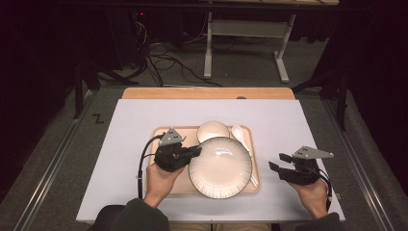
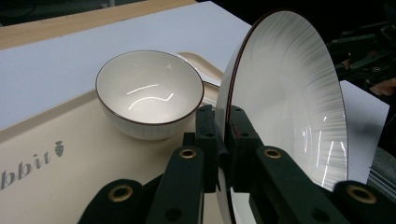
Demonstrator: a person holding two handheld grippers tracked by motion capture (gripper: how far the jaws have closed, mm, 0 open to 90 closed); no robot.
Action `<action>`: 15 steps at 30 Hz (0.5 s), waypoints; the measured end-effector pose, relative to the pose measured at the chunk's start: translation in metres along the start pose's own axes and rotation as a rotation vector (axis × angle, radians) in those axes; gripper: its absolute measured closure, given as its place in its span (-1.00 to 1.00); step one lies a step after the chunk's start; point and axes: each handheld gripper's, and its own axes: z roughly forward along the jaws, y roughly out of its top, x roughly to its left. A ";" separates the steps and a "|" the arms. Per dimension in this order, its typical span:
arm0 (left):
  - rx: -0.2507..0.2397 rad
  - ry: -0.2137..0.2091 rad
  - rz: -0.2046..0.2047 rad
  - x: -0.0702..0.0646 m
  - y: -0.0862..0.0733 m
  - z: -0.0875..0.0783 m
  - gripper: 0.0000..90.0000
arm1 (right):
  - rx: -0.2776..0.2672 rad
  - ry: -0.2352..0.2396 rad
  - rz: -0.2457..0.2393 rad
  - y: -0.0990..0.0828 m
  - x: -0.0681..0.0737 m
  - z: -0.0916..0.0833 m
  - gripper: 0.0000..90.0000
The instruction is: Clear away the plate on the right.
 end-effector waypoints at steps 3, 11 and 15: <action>-0.010 0.007 -0.009 0.001 0.001 -0.003 0.90 | 0.010 -0.015 0.012 -0.002 -0.005 0.004 -0.01; -0.023 0.023 -0.014 0.006 0.005 -0.014 0.90 | 0.052 -0.043 0.006 -0.003 -0.012 0.017 -0.01; -0.038 0.033 -0.038 0.010 0.009 -0.019 0.90 | 0.074 -0.042 -0.006 -0.002 -0.011 0.021 0.00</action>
